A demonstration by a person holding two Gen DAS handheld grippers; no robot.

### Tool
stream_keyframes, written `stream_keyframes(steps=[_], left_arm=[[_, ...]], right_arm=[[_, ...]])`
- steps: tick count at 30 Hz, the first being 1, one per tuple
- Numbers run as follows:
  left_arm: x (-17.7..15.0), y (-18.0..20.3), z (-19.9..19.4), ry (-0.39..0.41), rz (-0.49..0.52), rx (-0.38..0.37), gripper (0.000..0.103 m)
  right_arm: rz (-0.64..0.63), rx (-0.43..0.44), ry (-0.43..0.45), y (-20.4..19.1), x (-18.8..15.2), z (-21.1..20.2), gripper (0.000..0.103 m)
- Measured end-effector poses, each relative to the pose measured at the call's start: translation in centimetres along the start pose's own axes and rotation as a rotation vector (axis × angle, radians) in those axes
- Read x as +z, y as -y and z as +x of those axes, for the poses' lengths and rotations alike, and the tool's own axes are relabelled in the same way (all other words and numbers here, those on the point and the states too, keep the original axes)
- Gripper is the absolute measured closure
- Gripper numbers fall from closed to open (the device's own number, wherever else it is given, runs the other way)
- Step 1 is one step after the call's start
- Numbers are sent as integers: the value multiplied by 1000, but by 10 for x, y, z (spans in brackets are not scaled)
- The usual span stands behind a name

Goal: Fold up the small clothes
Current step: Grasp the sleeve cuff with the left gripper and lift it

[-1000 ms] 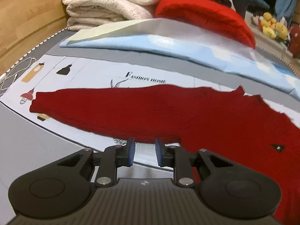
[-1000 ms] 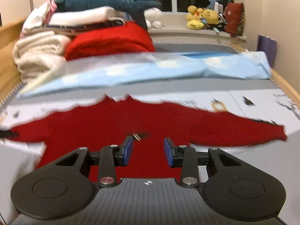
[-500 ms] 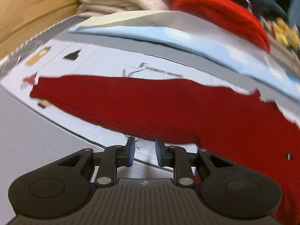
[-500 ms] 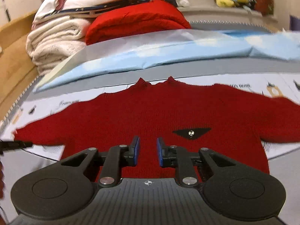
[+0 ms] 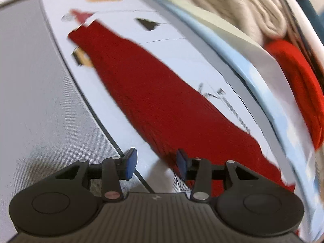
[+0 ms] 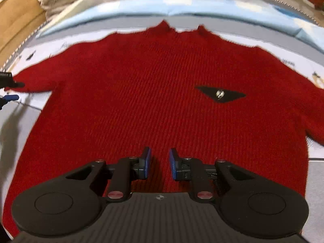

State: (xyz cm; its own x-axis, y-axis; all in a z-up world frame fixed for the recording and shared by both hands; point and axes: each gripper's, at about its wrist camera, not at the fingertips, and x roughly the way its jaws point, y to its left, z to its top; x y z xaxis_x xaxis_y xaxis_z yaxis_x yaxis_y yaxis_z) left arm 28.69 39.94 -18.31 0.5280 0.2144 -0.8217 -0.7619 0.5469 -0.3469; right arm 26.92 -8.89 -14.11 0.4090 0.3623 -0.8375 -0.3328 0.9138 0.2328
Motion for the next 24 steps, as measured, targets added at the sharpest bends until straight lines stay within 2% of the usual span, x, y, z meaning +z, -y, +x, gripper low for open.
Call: stream_keyframes(steps=[3,9,11,14,17,19,22,24], left_arm=[[4,-2,5,10,-36,-7,56],[11,4,11,26,-29,-9,59],[11,9,16,34,24,34,82],[11,16,12,67,47,62,90],[6,55,-15,199,217,91,92],[-6,93,-43,300,351,52,93],[-44,151,-87,411,549,-100,94],[-92,191,-114,437,734,-254,94]], right_arm=[[-8,-6,-33,0,-2,8,82],[-16,-3,-36,1,-1,9,82],[-15,-1,-37,1,-1,9,82],[-15,1,-40,2,-1,8,82],[-17,2,-42,3,1,9,82],[-13,2,-41,4,2,10,82],[-12,-6,-33,4,3,8,82],[-8,-12,-28,3,3,7,82]])
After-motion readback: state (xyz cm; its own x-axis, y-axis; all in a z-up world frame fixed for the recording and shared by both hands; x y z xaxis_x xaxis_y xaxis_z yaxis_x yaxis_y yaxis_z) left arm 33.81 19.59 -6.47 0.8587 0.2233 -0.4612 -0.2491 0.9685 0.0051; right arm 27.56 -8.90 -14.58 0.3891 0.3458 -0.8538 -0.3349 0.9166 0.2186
